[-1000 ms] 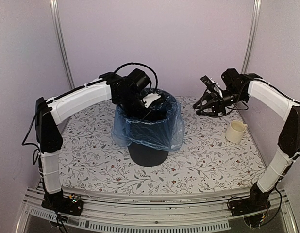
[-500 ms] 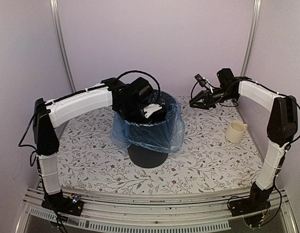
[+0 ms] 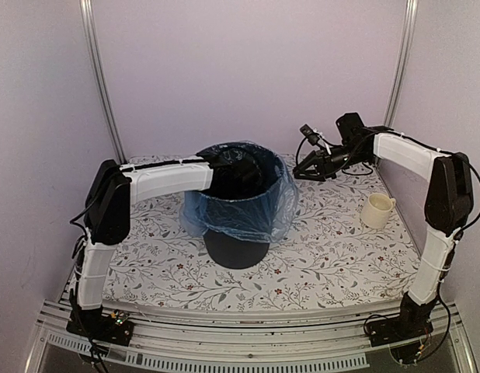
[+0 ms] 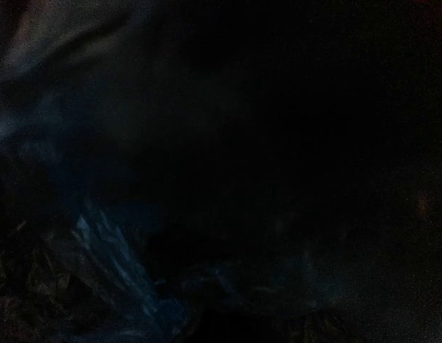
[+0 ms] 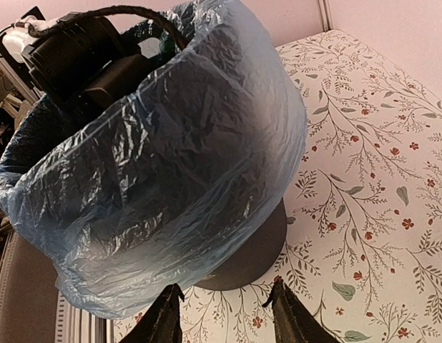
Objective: Put the trash bags into the trash bin
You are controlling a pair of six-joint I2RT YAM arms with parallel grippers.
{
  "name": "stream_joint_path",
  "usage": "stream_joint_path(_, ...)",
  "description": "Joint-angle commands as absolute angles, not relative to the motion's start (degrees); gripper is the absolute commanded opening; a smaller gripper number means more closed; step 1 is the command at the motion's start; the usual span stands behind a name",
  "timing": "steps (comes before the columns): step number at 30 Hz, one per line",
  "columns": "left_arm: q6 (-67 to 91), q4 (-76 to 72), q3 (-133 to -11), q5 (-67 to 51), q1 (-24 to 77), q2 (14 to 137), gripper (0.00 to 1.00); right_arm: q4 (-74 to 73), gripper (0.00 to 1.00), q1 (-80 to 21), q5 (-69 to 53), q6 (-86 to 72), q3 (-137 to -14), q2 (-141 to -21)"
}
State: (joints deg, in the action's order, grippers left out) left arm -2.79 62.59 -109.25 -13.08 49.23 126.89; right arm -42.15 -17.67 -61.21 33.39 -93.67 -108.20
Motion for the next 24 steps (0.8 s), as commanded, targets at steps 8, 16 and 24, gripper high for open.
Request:
stream_joint_path(8, -4.32, 63.55, -110.21, -14.11, 49.34, 131.86, 0.00, -41.55, 0.43, -18.41, -62.86, 33.99, -92.66, -108.90)
stream_joint_path(16, -4.73, 63.50, -109.71, -15.27, 49.69, 134.93, 0.00, -43.46, 0.43, -18.23, -61.31, 34.44, -92.85, -104.88)
stream_joint_path(24, -5.16, 63.41, -111.04, -16.75, 49.79, 135.53, 0.00, -47.68, 0.44, -18.13, -60.66, 36.21, -92.34, -98.52)
